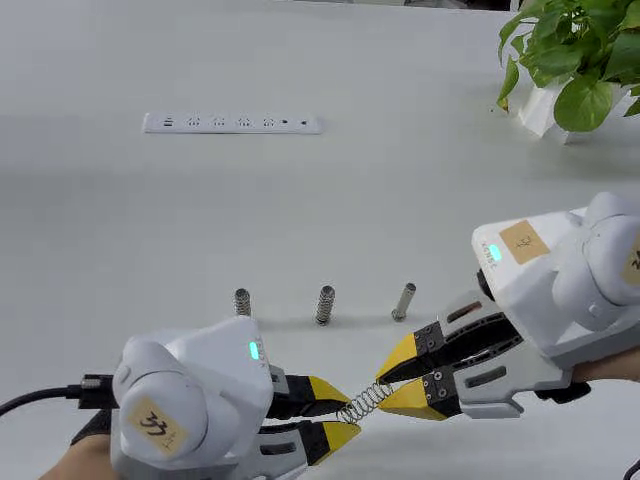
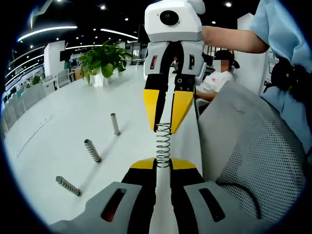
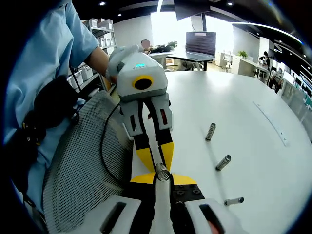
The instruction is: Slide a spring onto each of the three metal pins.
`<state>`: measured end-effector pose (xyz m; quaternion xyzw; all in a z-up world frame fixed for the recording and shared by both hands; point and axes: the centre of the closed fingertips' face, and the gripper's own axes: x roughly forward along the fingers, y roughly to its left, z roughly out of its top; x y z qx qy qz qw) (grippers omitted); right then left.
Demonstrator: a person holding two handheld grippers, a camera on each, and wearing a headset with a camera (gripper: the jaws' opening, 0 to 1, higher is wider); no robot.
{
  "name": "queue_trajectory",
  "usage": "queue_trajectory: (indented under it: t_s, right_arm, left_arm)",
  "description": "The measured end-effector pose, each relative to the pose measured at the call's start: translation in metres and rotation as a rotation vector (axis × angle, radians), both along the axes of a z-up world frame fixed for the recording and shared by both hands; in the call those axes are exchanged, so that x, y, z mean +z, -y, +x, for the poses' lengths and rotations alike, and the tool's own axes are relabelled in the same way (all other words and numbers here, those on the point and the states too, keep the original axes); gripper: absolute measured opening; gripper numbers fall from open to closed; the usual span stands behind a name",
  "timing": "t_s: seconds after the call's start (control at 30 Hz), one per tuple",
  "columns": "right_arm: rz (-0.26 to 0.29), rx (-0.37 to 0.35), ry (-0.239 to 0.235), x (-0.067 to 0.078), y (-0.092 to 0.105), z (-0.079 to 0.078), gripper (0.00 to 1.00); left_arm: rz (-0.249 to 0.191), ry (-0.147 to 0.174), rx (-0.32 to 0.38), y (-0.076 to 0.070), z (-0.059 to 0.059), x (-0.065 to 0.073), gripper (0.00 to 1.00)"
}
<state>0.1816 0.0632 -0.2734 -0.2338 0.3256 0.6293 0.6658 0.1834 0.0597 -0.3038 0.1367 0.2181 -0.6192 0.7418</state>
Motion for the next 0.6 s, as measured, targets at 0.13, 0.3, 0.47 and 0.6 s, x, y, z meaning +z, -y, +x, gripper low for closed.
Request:
queue_trajectory:
  t_s: [0.13,0.3,0.47,0.6]
  right_arm:
    - [-0.006,0.012,0.015,0.0007,-0.0022,0.0004,0.07]
    - [-0.023,0.026,0.029,-0.0007,-0.0013,0.0008,0.07]
    - [-0.034,0.033,0.035,-0.0013,0.0003,0.0010,0.07]
    - [-0.044,0.040,0.040,0.0002,0.0012,0.0005,0.07]
  left_arm:
    - [0.009,0.002,-0.005,0.0003,0.0001,-0.0012,0.06]
    - [0.013,0.005,-0.004,0.0012,0.0005,-0.0029,0.06]
    - [0.007,0.007,0.001,0.0022,0.0003,-0.0034,0.06]
    - [-0.004,0.004,0.014,0.0022,-0.0005,-0.0012,0.06]
